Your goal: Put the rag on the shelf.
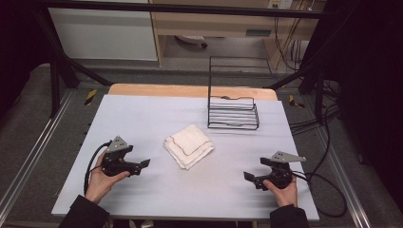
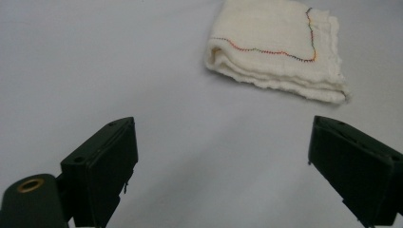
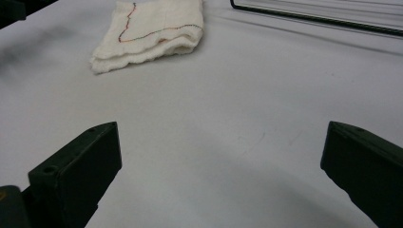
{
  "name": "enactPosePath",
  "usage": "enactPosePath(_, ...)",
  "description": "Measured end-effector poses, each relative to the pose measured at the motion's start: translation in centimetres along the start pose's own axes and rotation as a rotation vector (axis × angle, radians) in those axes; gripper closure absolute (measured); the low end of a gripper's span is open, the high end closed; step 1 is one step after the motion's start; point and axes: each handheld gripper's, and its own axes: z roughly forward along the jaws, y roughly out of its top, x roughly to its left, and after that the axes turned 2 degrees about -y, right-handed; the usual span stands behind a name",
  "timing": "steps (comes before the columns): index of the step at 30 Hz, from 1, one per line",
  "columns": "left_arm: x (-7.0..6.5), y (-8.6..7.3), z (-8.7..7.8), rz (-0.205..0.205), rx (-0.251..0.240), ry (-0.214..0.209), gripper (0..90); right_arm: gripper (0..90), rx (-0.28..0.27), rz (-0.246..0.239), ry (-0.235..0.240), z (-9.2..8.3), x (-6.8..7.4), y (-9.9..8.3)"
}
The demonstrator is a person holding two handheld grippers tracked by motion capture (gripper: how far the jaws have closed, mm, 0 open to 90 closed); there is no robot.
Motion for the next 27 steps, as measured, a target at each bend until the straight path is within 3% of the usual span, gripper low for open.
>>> enactPosePath(8,0.2,2.0,1.7,-0.009,-0.002,0.015,11.4,0.4,0.002,-0.003,-0.001,0.1,0.0,0.0)
enactPosePath(15,0.0,3.5,3.7,-0.024,-0.011,0.027,17.8,0.4,0.008,0.000,-0.005,0.1,0.1,0.0)
enactPosePath(22,-0.3,4.7,6.4,-0.025,0.030,0.032,26.3,0.4,0.009,-0.001,-0.004,0.1,0.1,0.0)
enactPosePath(27,0.1,4.9,8.1,-0.065,0.056,0.035,33.5,0.5,0.010,-0.003,-0.001,0.1,0.1,0.0)
